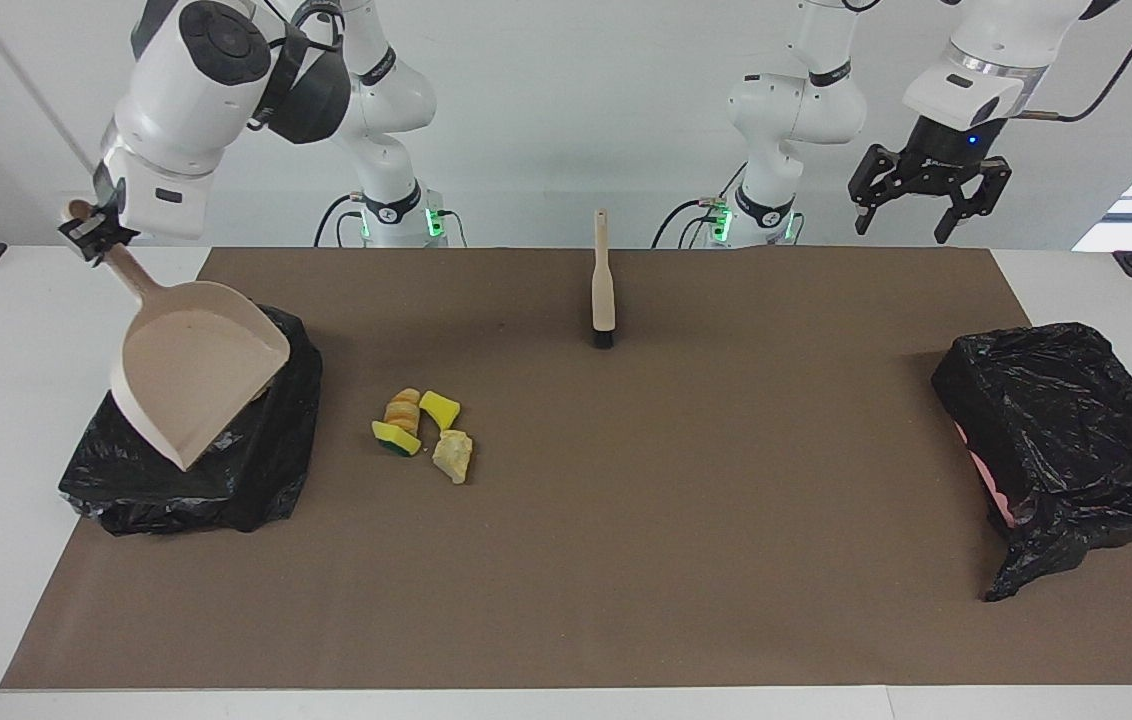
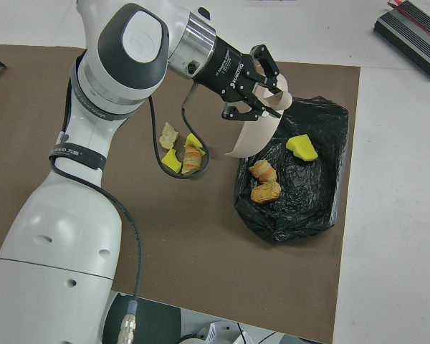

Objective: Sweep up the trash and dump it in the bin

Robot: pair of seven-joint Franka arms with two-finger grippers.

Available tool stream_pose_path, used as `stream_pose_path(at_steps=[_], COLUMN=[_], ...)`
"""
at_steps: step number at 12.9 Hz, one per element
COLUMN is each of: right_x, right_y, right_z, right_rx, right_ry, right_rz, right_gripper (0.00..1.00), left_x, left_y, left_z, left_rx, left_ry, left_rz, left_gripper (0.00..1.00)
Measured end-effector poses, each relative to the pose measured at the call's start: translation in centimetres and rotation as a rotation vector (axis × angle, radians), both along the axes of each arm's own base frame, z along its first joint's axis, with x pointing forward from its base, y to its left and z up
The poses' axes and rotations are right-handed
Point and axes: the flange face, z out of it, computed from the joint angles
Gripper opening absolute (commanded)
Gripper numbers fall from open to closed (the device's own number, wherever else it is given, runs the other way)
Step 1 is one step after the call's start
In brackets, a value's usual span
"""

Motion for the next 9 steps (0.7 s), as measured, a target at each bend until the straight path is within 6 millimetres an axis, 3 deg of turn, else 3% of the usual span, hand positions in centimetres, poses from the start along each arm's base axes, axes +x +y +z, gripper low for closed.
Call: stream_pose_path(at_steps=[2, 6, 9], right_x=[-0.2, -0.7, -0.3], right_y=[2.7, 8.5, 17.9], right_z=[-0.9, -2.2, -4.6], right_rx=[0.100, 0.283, 0.338], right_ry=[-0.108, -0.261, -0.353], right_rz=[-0.145, -0.442, -0.648], right_gripper=[0.00, 0.00, 0.00], left_x=[1.6, 2.9, 2.9], left_y=[2.0, 3.4, 4.5], left_z=[0.1, 0.5, 0.7], left_rx=[0.011, 0.019, 0.018], left_ry=[-0.004, -0.002, -0.003], left_rz=[-0.011, 0.004, 0.024], left_gripper=[1.00, 1.00, 1.00])
